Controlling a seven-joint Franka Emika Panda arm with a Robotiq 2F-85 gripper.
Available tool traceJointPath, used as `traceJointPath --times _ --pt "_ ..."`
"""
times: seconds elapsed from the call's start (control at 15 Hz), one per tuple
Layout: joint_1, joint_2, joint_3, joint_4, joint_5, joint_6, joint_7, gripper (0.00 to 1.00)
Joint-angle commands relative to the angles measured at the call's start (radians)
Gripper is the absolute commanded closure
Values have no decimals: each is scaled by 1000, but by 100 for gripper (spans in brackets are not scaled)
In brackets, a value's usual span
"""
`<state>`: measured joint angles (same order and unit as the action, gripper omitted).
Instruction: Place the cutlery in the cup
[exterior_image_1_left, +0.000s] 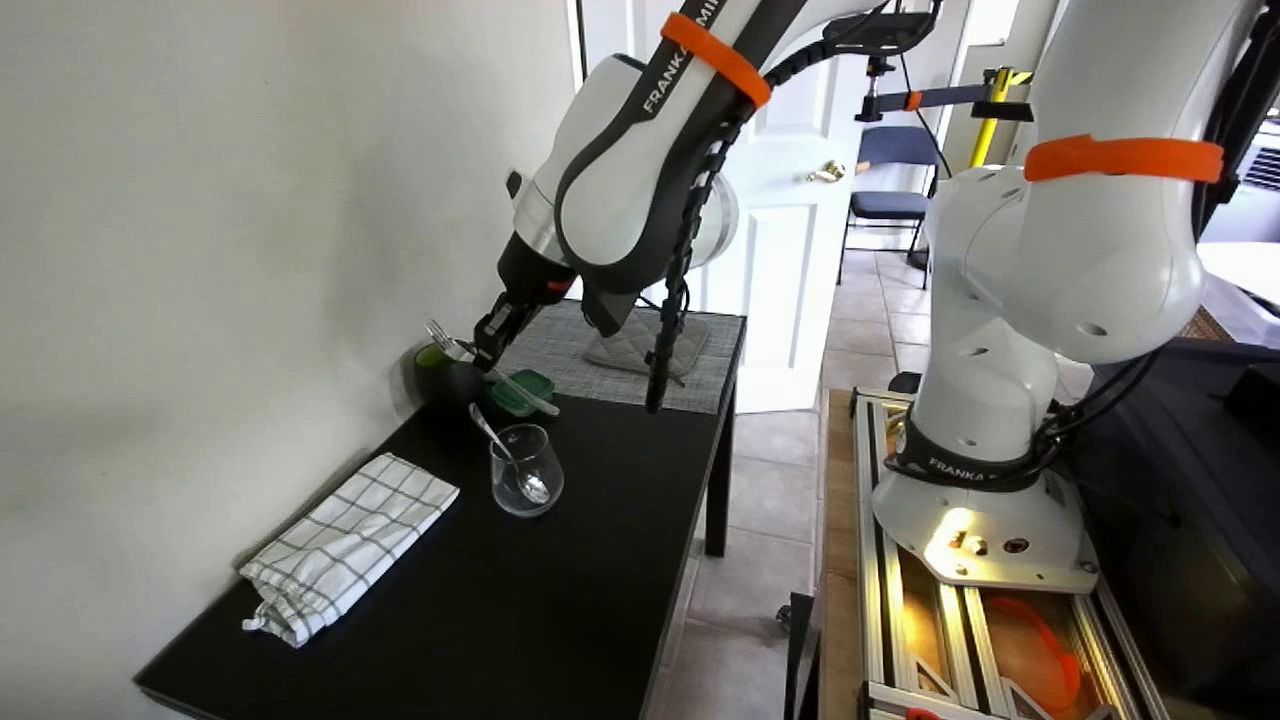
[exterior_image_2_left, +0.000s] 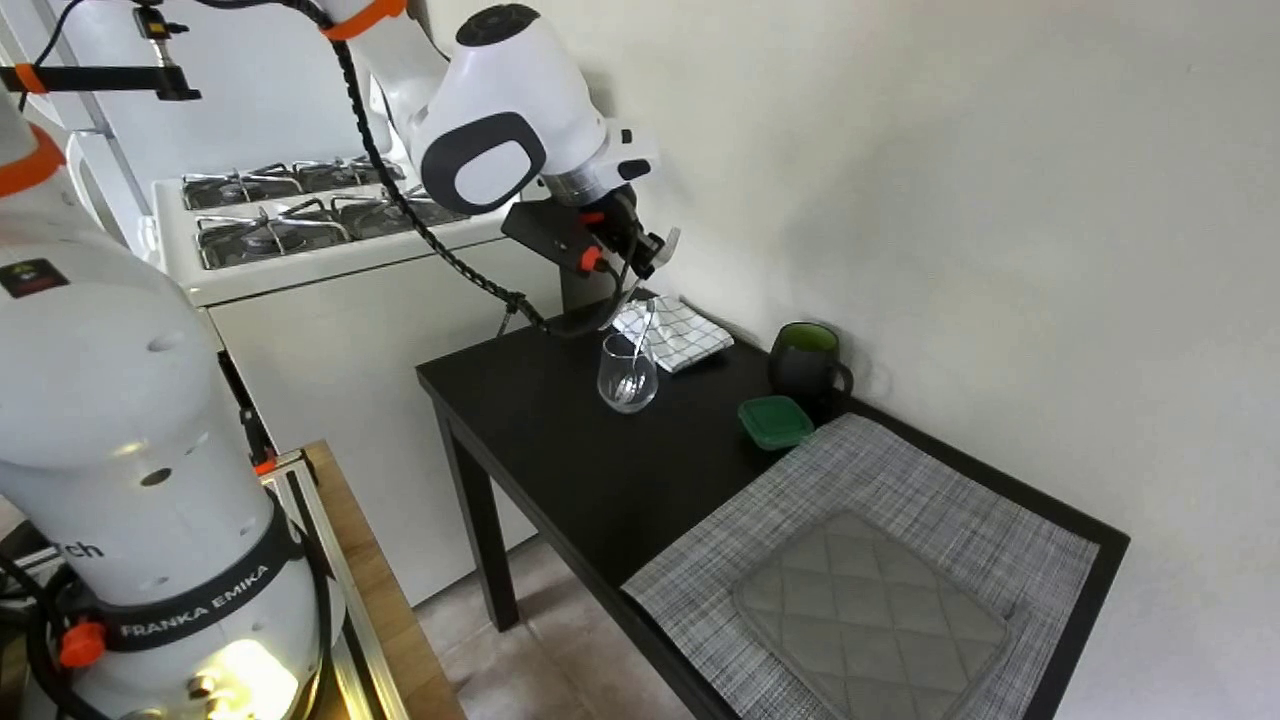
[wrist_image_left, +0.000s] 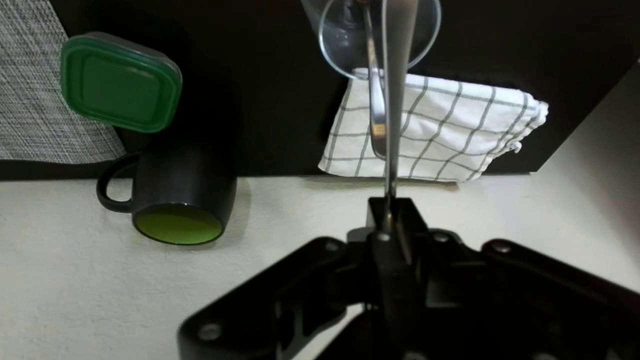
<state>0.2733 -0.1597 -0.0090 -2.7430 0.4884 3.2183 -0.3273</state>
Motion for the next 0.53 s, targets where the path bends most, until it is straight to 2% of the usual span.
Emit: traceJointPath --times 0.0,0.4,0.47 --pt "66 44 -33 1 24 82 -2 98" --pt "108 110 -61 21 -10 138 38 98" --pt "-13 112 35 13 -144 137 156 98"
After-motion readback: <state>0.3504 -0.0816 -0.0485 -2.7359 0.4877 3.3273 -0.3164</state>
